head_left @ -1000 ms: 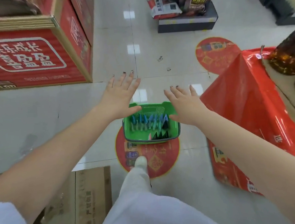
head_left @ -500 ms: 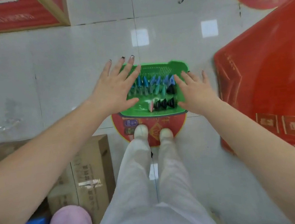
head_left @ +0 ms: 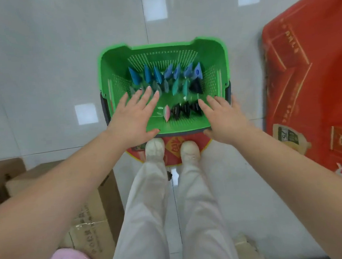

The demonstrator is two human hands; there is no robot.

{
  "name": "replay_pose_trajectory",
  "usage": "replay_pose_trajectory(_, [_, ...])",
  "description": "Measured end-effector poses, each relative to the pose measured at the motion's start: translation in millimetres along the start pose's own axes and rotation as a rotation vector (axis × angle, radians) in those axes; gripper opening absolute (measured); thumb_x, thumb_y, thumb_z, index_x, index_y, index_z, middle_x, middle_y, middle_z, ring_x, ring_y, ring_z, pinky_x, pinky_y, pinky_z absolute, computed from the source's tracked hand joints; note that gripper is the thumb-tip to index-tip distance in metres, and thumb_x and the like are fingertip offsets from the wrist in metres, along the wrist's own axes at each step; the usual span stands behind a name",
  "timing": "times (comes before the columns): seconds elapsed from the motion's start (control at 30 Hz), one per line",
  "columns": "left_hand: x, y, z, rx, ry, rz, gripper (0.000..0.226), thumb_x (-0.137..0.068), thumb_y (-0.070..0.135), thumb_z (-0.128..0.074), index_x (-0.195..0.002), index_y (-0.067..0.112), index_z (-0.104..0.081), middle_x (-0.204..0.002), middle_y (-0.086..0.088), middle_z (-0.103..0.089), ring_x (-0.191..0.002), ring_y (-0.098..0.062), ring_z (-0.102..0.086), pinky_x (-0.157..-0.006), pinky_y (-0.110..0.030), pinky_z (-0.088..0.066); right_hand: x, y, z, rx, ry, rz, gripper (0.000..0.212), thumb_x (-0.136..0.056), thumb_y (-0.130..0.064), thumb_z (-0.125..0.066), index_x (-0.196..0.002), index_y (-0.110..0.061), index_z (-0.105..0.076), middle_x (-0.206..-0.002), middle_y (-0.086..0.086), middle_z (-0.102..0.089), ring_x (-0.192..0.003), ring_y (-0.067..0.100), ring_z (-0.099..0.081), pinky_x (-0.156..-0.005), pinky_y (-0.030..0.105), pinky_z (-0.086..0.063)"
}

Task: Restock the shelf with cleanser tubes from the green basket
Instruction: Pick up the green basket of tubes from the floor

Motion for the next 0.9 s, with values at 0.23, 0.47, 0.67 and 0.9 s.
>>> replay_pose_trajectory(0.23, [-27,12,-81,0.123,-0.197,0.005,0.087,-0.088,0.048,-0.050,-0.149,0.014,0.003,-0.133,-0.014,-0.047,-0.121,-0.028,-0.045,-0.101,-0.041,-0.033,-40,-4,-59,-0.049,-0.125,0.001,0.083,-0.087,-0.040,-0.055,-0.150,-0.018,-0.004,-0.154,0.007,-0.022,-0.140,0.025,-0.021,-0.113,0.054,-0.006])
replay_pose_trajectory(0.47, [-14,-1,-132,0.193,-0.239,0.077,0.072,-0.089,0.026,-0.050,-0.148,0.012,-0.011,-0.097,-0.007,-0.060,-0.089,-0.027,-0.058,-0.063,-0.034,-0.043,-45,-12,-111,-0.095,-0.272,-0.005,0.071,-0.089,-0.034,-0.053,-0.147,-0.015,-0.017,-0.133,0.006,-0.050,-0.127,0.026,-0.041,-0.112,0.055,-0.010])
replay_pose_trajectory(0.67, [-12,-1,-128,0.236,-0.131,0.135,0.043,-0.080,0.014,-0.052,-0.122,0.010,-0.049,-0.105,-0.006,-0.061,-0.098,-0.027,-0.054,-0.082,-0.035,-0.040,-43,-14,-108,-0.080,-0.143,-0.021,0.028,-0.088,-0.021,-0.051,-0.116,-0.014,-0.053,-0.114,0.005,-0.058,-0.114,0.026,-0.048,-0.110,0.048,-0.019])
replay_pose_trajectory(0.9, [-16,-14,-86,0.227,-0.017,0.190,0.012,-0.080,0.019,-0.060,-0.081,0.007,-0.056,-0.076,-0.005,-0.047,-0.074,-0.024,-0.041,-0.060,-0.030,-0.027,-40,-9,-59,-0.105,0.127,-0.047,0.022,-0.081,-0.023,-0.062,-0.073,-0.014,-0.043,-0.064,0.002,-0.046,-0.067,0.025,-0.042,-0.057,0.030,-0.023])
Point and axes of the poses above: each hand's wrist, its own x-axis away from the middle knuckle, its own z-axis out of the back of the hand, y = z × x, the point moved 10 cm from there along -x, towards the middle knuckle
